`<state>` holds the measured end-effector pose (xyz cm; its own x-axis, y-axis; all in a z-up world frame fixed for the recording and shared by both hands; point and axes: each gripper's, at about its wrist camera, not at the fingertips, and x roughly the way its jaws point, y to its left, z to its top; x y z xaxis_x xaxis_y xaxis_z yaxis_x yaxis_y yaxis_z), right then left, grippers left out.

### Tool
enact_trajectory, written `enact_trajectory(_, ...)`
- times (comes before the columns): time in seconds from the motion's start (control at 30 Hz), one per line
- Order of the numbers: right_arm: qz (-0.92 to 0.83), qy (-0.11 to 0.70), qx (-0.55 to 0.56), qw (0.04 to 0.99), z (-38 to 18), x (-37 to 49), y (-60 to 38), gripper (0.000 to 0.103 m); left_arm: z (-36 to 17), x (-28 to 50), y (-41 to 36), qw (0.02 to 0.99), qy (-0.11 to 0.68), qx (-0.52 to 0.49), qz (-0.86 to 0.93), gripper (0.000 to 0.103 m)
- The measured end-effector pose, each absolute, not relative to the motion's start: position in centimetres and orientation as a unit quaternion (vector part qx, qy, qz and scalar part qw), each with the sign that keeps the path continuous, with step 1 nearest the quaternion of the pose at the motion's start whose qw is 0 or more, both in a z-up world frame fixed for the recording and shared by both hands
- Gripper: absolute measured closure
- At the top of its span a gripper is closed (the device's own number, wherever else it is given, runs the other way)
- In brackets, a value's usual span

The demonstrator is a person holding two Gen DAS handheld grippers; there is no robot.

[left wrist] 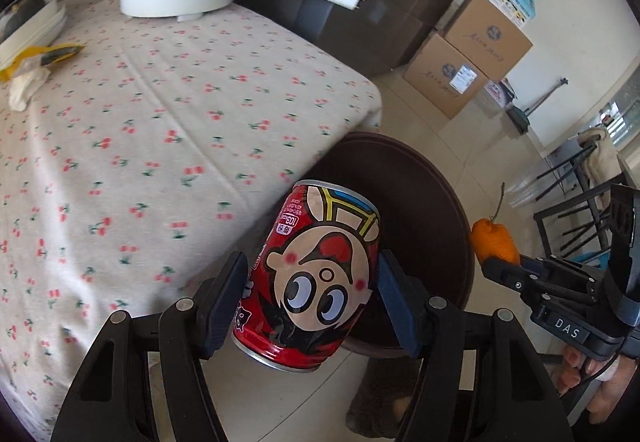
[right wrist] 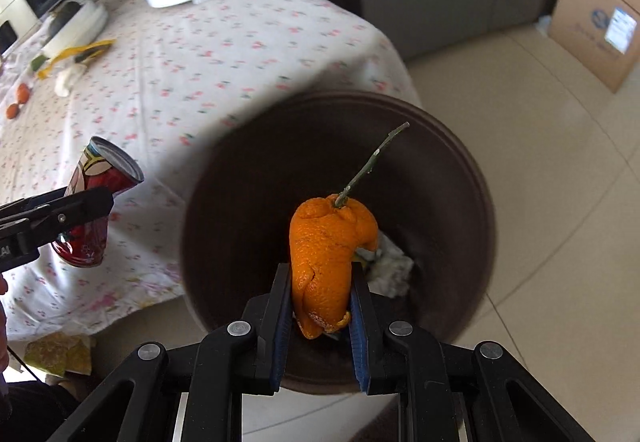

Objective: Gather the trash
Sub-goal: 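Carry the red can and orange pepper over the brown bin, then open the right tool dropping the pepper while the left tool drops the can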

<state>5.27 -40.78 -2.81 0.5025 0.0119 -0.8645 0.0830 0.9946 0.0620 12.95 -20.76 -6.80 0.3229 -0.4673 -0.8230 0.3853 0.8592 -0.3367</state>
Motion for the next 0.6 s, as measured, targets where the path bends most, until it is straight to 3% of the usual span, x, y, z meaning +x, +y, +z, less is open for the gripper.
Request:
enact_trajectory(0.33,-0.051,0.505,0.067,0.859,-3.4,3.5,-45.1,0.08,-8.0,12.6,-26.5,0.812,0.5,0.0,-0.301,0.032)
enact_trajectory(0.5,-0.048,0.504,0.066,0.86,-3.3,3.6,-45.5,0.08,-7.6,13.5,-24.9,0.822,0.501,0.005,-0.27,0.018)
enact_trajectory(0.6,-0.043,0.504,0.065,0.86,-3.3,3.9,-45.0,0.08,-7.2,13.9,-23.1,0.828,0.501,0.002,-0.252,0.016)
